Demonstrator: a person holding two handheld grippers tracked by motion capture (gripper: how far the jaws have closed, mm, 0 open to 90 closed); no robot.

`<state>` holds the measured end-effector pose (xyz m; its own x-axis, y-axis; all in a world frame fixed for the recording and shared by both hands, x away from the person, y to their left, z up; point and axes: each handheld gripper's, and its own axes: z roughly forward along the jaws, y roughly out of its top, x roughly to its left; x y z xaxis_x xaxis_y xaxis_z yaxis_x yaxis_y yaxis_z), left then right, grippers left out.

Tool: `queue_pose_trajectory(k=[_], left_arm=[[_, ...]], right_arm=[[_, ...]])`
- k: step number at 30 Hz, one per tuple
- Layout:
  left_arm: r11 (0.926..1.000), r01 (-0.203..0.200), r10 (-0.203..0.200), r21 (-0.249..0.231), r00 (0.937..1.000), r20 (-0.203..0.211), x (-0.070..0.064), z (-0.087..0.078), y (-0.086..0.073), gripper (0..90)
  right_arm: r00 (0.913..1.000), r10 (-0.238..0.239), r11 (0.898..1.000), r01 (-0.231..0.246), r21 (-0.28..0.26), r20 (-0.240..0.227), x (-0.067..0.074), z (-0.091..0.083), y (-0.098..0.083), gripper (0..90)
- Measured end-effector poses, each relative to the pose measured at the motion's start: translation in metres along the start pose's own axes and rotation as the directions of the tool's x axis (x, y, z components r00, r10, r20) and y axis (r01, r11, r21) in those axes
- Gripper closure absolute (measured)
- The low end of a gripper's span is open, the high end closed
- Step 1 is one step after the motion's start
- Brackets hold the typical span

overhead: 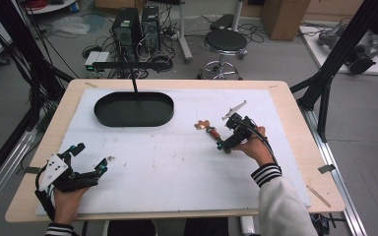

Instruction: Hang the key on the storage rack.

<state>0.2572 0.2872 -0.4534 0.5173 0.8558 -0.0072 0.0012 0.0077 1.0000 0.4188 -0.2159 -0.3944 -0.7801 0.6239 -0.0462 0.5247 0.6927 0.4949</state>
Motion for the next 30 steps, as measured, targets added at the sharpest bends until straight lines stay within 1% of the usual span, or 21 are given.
queue_pose_trajectory(k=[2, 3, 4, 6, 7, 8, 11, 12, 13, 15, 16, 17, 19, 20, 21, 25, 26, 27, 28, 29, 30], left_arm=[[1.0, 0.001, -0.001, 0.001, 1.0, 0.0, 0.0, 0.0, 0.0, 2.8], [1.0, 0.0, 0.0, 0.001, 1.0, 0.001, 0.0, 0.0, 0.0, 2.8], [1.0, 0.0, 0.0, 0.001, 1.0, 0.001, 0.0, 0.0, 0.0, 2.7], [1.0, 0.0, 0.0, 0.003, 1.0, 0.002, 0.0, 0.0, 0.0, 2.7], [1.0, 0.001, -0.001, 0.003, 1.0, 0.001, 0.0, 0.0, 0.0, 2.7], [1.0, 0.001, -0.001, 0.003, 1.0, 0.001, 0.0, 0.0, 0.0, 2.8], [1.0, 0.002, -0.002, 0.002, 1.0, 0.001, 0.0, 0.0, 0.0, 2.8], [1.0, 0.002, -0.002, 0.002, 1.0, 0.001, 0.0, 0.0, 0.0, 2.7], [1.0, 0.001, -0.001, 0.003, 1.0, 0.001, 0.0, 0.0, 0.0, 2.7], [1.0, 0.001, -0.001, 0.004, 1.0, 0.001, 0.0, 0.0, 0.0, 2.7], [1.0, -0.002, 0.002, 0.007, 1.0, 0.0, 0.0, 0.0, 0.0, 2.7], [1.0, -0.002, 0.002, 0.007, 1.0, 0.0, 0.0, 0.0, 0.0, 2.7], [1.0, -0.002, 0.002, 0.007, 1.0, 0.0, 0.0, 0.0, 0.0, 2.7], [1.0, -0.002, 0.002, 0.007, 1.0, 0.0, 0.0, 0.0, 0.0, 2.7], [1.0, -0.002, 0.002, 0.007, 1.0, 0.0, 0.0, 0.0, 0.0, 2.7], [1.0, -0.002, 0.002, 0.007, 1.0, 0.0, 0.0, 0.0, 0.0, 2.7], [1.0, -0.002, 0.002, 0.007, 1.0, 0.0, 0.0, 0.0, 0.0, 2.7], [1.0, -0.002, 0.002, 0.007, 1.0, 0.0, 0.0, 0.0, 0.0, 2.7], [1.0, -0.001, 0.001, 0.007, 1.0, 0.0, 0.0, 0.0, 0.0, 2.7], [1.0, -0.002, 0.002, 0.007, 1.0, 0.0, 0.0, 0.0, 0.0, 2.7], [1.0, 0.0, 0.0, 0.006, 1.0, -0.001, 0.0, 0.0, 0.0, 2.7]], right_arm=[[1.0, -0.001, 1.0, 0.001, 0.014, 0.001, 0.0, 0.001, 0.001, 3.8], [0.9999, -0.007, 0.999, 0.007, 0.031, 0.008, 0.0, 0.002, 0.002, 4.0], [0.9999, 0.004, 0.998, -0.005, 0.062, 0.013, 0.001, 0.005, 0.005, 4.4], [0.9998, 0.005, 0.998, -0.006, 0.069, 0.019, 0.001, 0.006, 0.006, 4.8], [0.9998, 0.016, 0.997, -0.017, 0.08, 0.006, 0.001, 0.009, 0.007, 5.5], [0.9998, 0.016, 0.997, -0.017, 0.08, 0.006, 0.001, 0.009, 0.007, 5.5], [0.9998, 0.022, 0.992, -0.022, 0.126, -0.003, 0.0, 0.013, 0.007, 15.4], [0.9998, 0.022, 0.992, -0.022, 0.126, -0.003, 0.0, 0.013, 0.007, 15.4], [0.9992, 0.038, 0.989, -0.036, 0.142, -0.009, -0.001, 0.015, 0.006, 16.0], [0.9988, 0.05, 0.988, -0.048, 0.15, -0.004, -0.003, 0.015, 0.005, 19.3], [0.9976, 0.067, 0.986, -0.064, 0.155, -0.015, -0.003, 0.015, 0.005, 22.6], [0.9975, 0.067, 0.985, -0.063, 0.159, -0.023, -0.004, 0.016, 0.005, 25.0], [0.9974, 0.066, 0.985, -0.061, 0.163, -0.027, -0.004, 0.016, 0.005, 26.2], [0.9967, 0.078, 0.982, -0.073, 0.176, -0.02, -0.005, 0.016, 0.004, 29.5], [0.9967, 0.078, 0.982, -0.073, 0.176, -0.02, -0.005, 0.016, 0.004, 29.5], [0.9949, 0.096, 0.976, -0.087, 0.198, -0.033, -0.004, 0.018, 0.005, 37.1], [0.9955, 0.09, 0.974, -0.081, 0.209, -0.032, -0.004, 0.018, 0.006, 40.3], [0.9955, 0.09, 0.974, -0.081, 0.209, -0.032, -0.004, 0.018, 0.006, 40.3], [0.995, 0.094, 0.975, -0.086, 0.205, -0.031, -0.003, 0.019, 0.007, 45.0], [0.995, 0.094, 0.975, -0.086, 0.205, -0.031, -0.003, 0.019, 0.007, 45.0], [0.994, 0.101, 0.974, -0.091, 0.209, -0.042, -0.002, 0.02, 0.009, 48.1]])
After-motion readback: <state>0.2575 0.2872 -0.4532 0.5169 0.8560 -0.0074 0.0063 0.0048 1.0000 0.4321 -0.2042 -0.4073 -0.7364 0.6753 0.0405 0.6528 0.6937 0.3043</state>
